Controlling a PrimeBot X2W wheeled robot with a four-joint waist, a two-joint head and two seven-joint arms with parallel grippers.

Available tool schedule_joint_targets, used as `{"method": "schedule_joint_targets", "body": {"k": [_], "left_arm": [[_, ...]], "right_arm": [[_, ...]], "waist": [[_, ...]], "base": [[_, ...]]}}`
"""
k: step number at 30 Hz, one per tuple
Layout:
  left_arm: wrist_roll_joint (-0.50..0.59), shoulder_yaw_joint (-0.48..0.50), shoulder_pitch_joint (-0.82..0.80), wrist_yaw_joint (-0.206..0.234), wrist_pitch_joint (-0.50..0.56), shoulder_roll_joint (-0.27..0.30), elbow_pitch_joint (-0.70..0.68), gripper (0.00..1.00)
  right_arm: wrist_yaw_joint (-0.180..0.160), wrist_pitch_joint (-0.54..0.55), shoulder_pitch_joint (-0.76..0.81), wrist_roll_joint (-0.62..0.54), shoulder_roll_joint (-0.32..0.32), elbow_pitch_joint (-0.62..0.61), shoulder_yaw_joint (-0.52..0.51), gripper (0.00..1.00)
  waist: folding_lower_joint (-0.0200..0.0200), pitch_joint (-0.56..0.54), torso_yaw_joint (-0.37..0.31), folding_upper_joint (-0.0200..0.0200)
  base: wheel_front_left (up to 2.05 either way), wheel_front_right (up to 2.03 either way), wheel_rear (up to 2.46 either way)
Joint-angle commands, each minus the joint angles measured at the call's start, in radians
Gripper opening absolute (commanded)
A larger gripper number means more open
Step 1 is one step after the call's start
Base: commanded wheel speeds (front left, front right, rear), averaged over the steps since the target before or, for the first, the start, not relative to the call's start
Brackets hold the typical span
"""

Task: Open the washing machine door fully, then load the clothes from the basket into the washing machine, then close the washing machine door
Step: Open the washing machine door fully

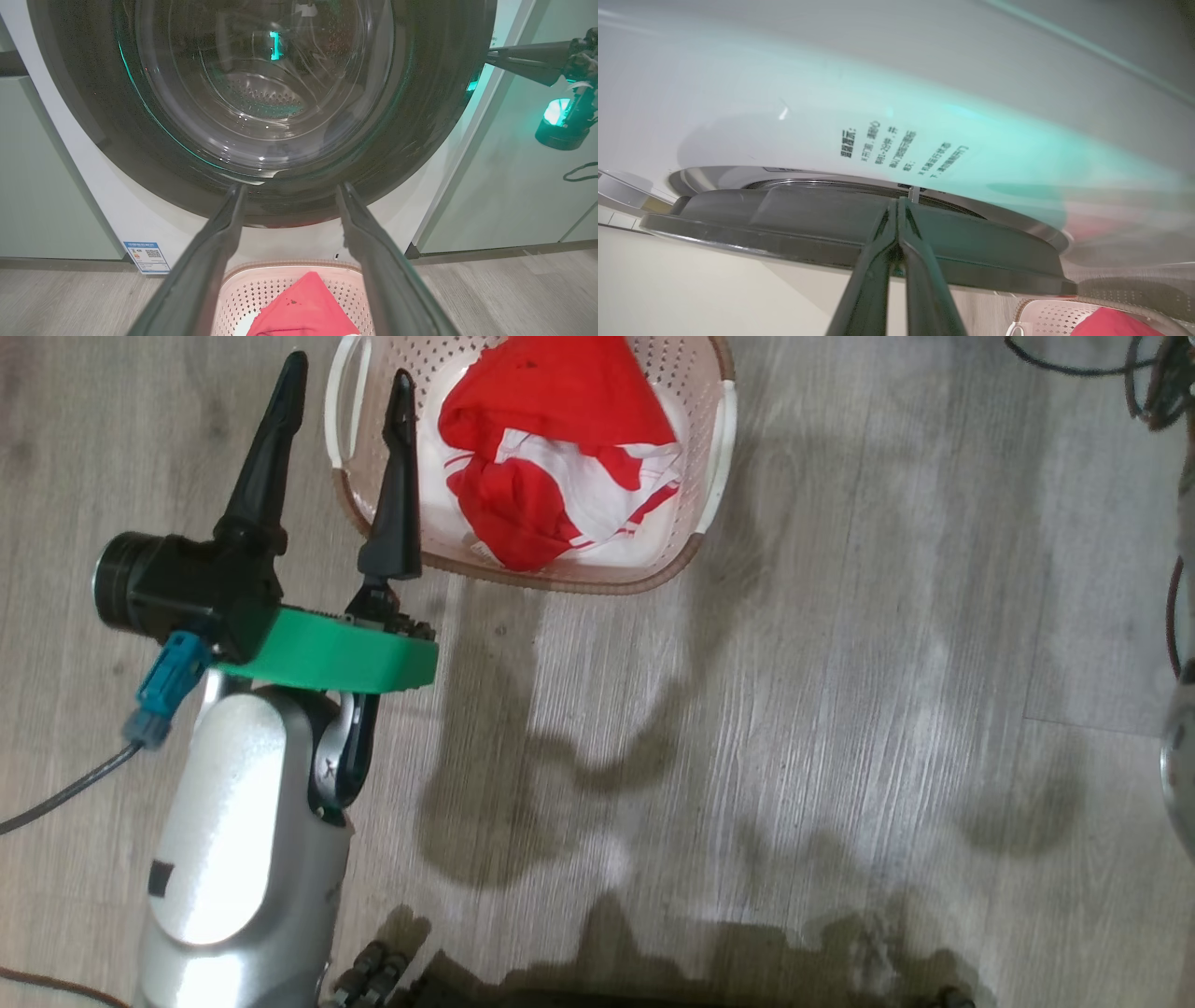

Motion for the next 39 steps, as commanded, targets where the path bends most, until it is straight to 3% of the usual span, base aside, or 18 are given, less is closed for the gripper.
{"method": "schedule_joint_targets", "body": {"k": [1, 22, 39], "left_arm": [[-0.008, 0.023, -0.011, 0.004, -0.005, 0.015, -0.036, 1.0], [-0.026, 0.004, -0.028, 0.023, -0.005, 0.015, -0.034, 1.0], [-0.024, 0.018, -0.012, 0.021, -0.005, 0.015, 0.006, 1.0]], "right_arm": [[0.0, 0.01, -0.049, -0.011, 0.029, -0.024, 0.007, 0.0], [0.0, 0.075, -0.16, -0.021, 0.045, 0.046, 0.005, 0.0], [0.0, 0.258, 0.0, 0.028, 0.036, -0.082, 0.019, 0.0]], "waist": [[-0.0001, 0.007, 0.006, 0.0], [-0.0001, 0.041, 0.035, 0.0], [-0.0001, -0.03, 0.019, 0.0]], "base": [[0.0, 0.0, 0.0], [0.0, 0.0, 0.0], [0.0, 0.0, 0.0]]}}
